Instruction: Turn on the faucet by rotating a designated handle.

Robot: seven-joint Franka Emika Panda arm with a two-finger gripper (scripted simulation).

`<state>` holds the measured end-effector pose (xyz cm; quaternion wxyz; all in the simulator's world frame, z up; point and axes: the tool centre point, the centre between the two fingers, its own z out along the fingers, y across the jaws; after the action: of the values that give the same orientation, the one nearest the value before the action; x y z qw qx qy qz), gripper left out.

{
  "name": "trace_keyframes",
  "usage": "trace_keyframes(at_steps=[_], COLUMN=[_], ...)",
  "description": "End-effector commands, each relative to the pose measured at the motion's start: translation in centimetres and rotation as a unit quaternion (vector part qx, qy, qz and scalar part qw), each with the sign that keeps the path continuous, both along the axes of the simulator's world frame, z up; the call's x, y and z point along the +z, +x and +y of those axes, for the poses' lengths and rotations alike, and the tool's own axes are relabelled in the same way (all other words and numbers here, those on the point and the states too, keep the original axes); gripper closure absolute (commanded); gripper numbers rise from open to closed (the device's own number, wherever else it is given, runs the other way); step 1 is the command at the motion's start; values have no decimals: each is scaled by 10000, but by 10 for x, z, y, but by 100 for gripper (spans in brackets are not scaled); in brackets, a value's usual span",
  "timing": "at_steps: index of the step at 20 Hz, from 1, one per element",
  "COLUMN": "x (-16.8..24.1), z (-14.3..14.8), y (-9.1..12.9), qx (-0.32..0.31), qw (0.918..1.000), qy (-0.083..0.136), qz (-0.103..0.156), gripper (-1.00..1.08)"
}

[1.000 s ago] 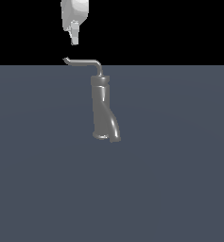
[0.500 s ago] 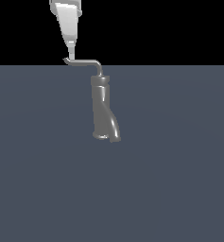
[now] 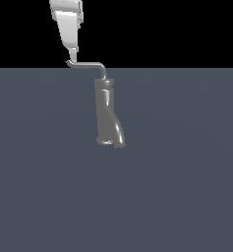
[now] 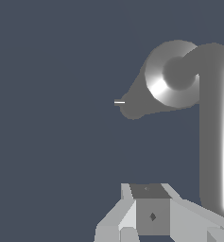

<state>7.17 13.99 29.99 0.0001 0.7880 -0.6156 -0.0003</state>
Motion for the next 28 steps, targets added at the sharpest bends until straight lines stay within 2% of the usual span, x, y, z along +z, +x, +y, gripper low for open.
trace_keyframes(at_steps=[1,28], x=[0,0], z=[0,-14], y=[0,-74], qx=[1,-2], qw=[10000,10000], qy=[-1,-1], qz=[0,-2], gripper=[108,108])
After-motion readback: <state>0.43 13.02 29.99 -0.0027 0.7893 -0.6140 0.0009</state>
